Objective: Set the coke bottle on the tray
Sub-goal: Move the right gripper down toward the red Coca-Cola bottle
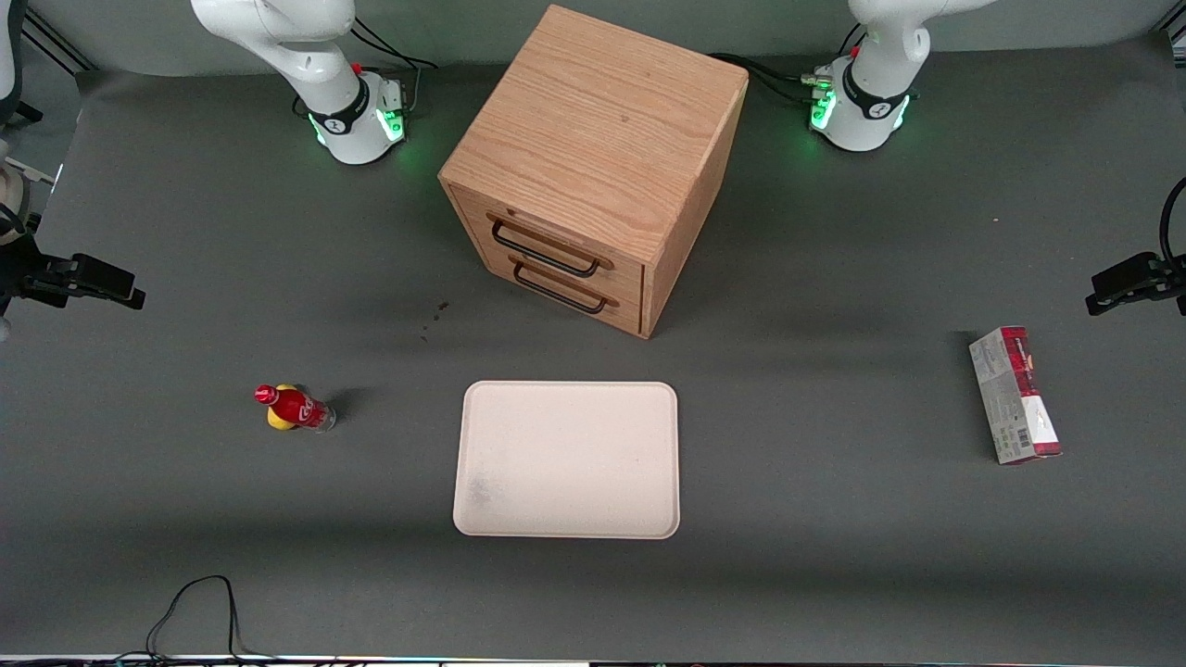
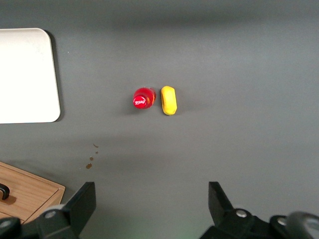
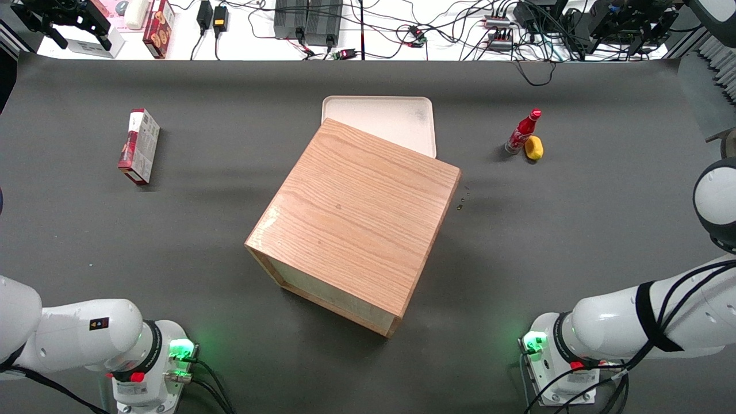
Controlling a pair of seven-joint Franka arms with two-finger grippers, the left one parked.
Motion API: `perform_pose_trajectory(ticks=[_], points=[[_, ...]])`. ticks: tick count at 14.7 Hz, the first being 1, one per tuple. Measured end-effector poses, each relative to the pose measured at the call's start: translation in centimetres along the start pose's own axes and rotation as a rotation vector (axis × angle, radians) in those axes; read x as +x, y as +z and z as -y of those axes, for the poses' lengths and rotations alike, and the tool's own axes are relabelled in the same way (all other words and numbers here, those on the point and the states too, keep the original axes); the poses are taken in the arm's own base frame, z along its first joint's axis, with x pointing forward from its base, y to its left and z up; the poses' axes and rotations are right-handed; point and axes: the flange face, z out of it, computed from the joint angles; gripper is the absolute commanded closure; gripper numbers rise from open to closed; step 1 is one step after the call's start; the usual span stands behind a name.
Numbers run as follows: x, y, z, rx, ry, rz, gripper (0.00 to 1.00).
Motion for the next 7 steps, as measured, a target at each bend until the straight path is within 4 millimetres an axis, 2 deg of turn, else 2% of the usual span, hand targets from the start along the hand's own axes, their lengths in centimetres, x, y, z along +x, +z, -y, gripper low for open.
perform_pose_trajectory(ticks=[7], points=[[0.01,0.36,-0.10,0.000,0.002,0.008,0.00]])
